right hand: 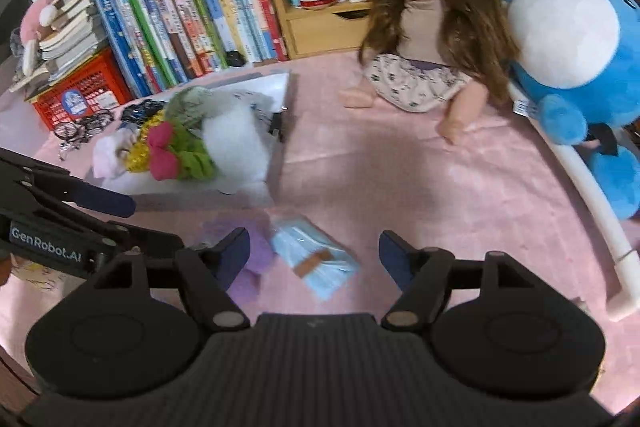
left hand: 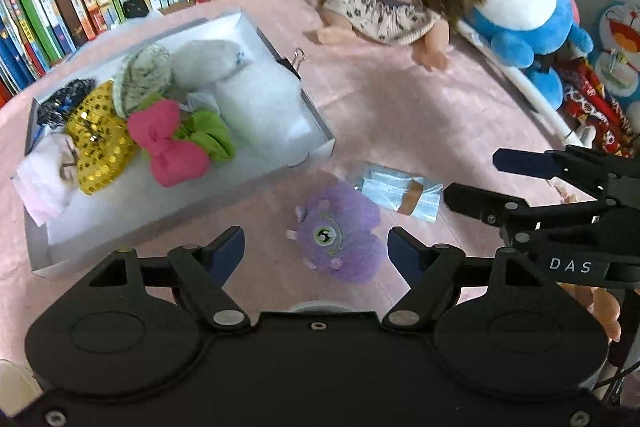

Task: Organize soft objects
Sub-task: 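Reach the left gripper to the purple plush while the right gripper reaches the plastic bag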

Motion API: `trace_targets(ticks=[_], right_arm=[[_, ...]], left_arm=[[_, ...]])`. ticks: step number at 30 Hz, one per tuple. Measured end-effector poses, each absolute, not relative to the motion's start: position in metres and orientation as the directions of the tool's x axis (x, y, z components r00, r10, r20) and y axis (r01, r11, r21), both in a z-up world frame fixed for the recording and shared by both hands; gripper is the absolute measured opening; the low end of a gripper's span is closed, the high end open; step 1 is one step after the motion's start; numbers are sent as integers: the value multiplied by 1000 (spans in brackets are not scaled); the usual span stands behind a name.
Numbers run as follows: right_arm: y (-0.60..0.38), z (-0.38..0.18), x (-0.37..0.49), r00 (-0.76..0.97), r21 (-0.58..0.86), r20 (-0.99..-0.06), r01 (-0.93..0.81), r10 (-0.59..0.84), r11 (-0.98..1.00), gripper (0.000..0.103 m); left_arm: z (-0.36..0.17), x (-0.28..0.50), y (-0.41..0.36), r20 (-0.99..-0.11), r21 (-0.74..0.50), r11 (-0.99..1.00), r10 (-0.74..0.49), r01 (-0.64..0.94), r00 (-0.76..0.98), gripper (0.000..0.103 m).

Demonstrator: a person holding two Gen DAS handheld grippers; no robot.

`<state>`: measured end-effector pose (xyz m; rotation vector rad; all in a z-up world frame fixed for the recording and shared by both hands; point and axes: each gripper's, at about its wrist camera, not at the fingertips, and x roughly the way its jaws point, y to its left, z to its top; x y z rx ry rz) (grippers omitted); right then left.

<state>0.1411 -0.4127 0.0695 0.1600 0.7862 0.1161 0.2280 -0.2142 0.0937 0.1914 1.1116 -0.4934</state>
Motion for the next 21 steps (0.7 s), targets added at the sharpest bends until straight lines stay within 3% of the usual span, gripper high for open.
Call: trace_targets(ticks=[9, 21], right_arm=[[-432, 46, 146, 672, 184, -727, -8, 141, 983, 65], [-440, 31, 153, 656, 193, -741, 1, 145, 981, 62]], left_arm=[[71, 234, -246, -930, -36, 860, -216, 510, 298, 77], [47, 249, -266, -958, -19, 876, -155, 483, 243, 73]])
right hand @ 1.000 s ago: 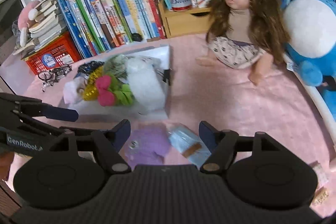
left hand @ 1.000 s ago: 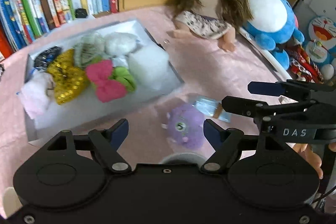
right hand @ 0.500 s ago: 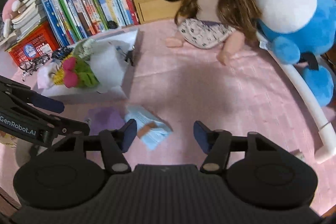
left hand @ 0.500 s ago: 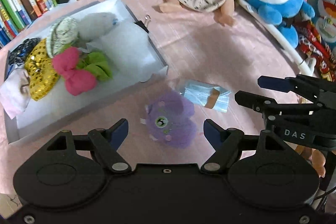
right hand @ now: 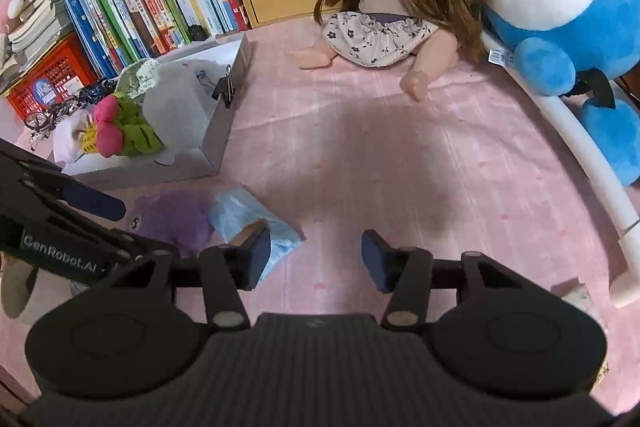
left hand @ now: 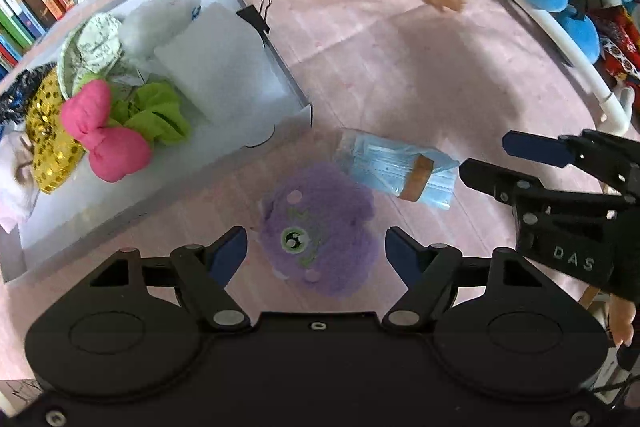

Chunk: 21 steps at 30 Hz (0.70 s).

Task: Organize soft objects
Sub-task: 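Reach the left gripper to the purple plush while the right gripper reaches the plastic bag, then close the left gripper on the purple plush while the right gripper grasps the blue-cloth plastic bag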

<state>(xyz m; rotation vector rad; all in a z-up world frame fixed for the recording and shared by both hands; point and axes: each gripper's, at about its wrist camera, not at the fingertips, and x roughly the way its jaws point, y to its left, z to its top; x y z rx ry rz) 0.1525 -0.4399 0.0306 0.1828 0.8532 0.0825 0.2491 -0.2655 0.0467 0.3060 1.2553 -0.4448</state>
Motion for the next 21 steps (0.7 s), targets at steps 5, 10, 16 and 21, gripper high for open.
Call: trace_targets(ticks=[5, 10, 16, 21], right_arm=[[-443, 27, 153, 656, 189, -740, -9, 149, 982, 62], [-437, 25, 154, 672, 155, -726, -53, 150, 987, 64], [-421, 22, 157, 684, 67, -717, -129, 138, 989, 67], [-406, 18, 160, 688, -21, -716, -192, 119, 981, 68]], left_arm=[[40, 255, -267, -962, -18, 891, -139, 454, 235, 55], [43, 255, -264, -954, -27, 895, -157, 445, 257, 46], [46, 258, -258, -948, -54, 900, -183, 433, 262, 42], [42, 260, -258, -952, -61, 904, -180, 423, 248, 45]])
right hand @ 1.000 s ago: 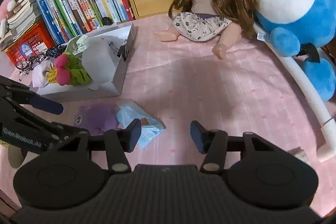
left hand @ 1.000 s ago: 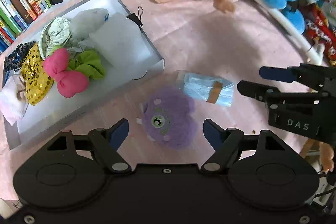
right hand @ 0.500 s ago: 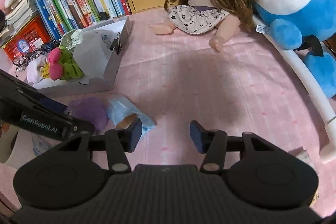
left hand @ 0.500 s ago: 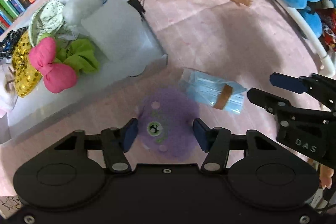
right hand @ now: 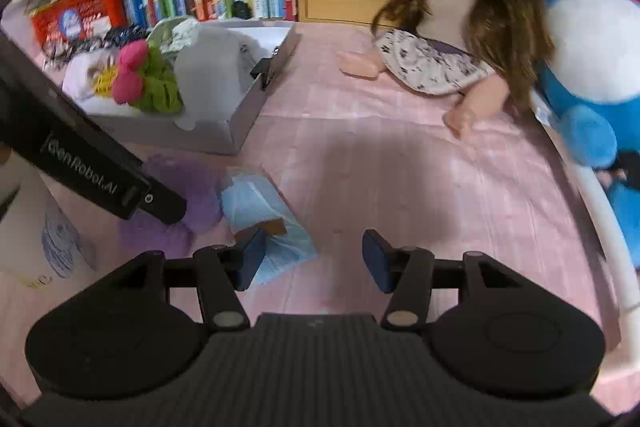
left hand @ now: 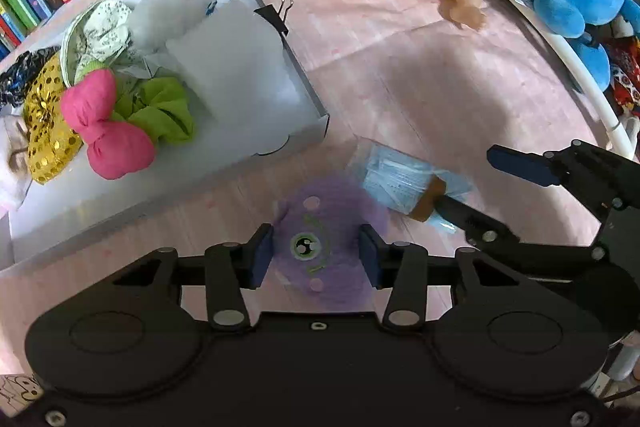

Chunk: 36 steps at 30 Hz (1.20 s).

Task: Organize soft objects
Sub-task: 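Close the left gripper on the purple plush while the right gripper grasps the blue-cloth plastic bag, then carry the purple plush and the plastic bag over the white tray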

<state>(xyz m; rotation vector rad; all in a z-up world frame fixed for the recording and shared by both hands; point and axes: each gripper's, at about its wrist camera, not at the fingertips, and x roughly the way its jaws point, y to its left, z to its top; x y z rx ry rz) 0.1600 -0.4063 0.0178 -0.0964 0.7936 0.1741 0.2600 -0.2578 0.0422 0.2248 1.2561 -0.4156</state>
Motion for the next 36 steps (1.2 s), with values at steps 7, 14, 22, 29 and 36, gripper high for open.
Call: trace_targets(ticks=[7, 14, 22, 29, 36], right_arm=[[-398, 12, 166, 675, 0, -716, -260, 181, 966, 68], [-394, 8, 159, 688, -5, -704, -256, 178, 967, 46], [-400, 11, 136, 709, -13, -696, -178, 119, 984, 44], [-410, 30, 109, 736, 48, -671, -84, 94, 995, 44], [-398, 55, 96, 775, 60, -620, -107, 121, 992, 44]], left_arm=[[28, 269, -253, -959, -149, 923, -222, 355, 176, 52], [35, 258, -263, -947, -97, 908, -211, 408, 243, 41], [55, 247, -264, -924, -111, 891, -255, 440, 285, 40], [83, 218, -262, -869, -121, 856, -336, 502, 363, 40], [112, 189, -241, -801, -103, 842, -385, 530, 457, 40]])
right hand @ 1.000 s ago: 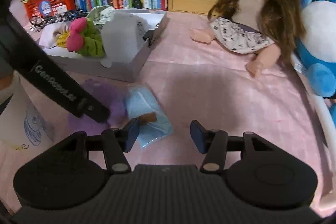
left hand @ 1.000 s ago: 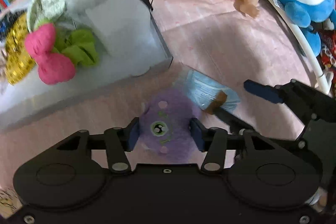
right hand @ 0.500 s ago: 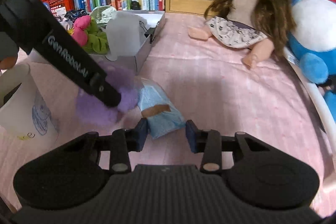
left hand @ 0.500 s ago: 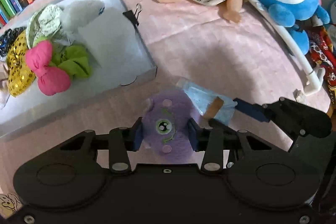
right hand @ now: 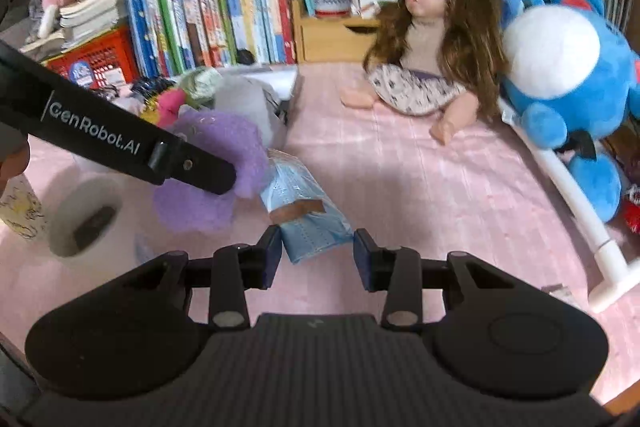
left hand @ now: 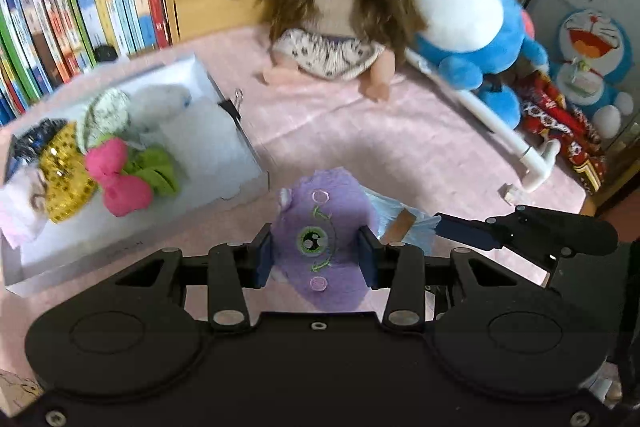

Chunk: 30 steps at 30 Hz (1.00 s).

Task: Organize soft objects
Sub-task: 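Carry the purple plush and the plastic bag over the white tray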

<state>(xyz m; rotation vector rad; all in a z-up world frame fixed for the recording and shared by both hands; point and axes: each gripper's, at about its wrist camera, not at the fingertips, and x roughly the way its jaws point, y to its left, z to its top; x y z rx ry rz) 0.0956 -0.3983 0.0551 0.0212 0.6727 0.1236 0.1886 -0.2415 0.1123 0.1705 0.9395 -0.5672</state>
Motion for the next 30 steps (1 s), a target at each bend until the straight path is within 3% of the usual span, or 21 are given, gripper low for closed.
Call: trace_targets(ticks=[14, 30], right_arm=[[-361, 88, 92, 805, 17, -578, -153, 134, 988, 45], [-303, 108, 101, 817, -11, -549, -222, 179, 975, 45]], left_arm=[[145, 167, -161, -716, -90, 888, -373, 451, 590, 40], [140, 155, -72, -671, -66, 942, -286, 329, 684, 40]])
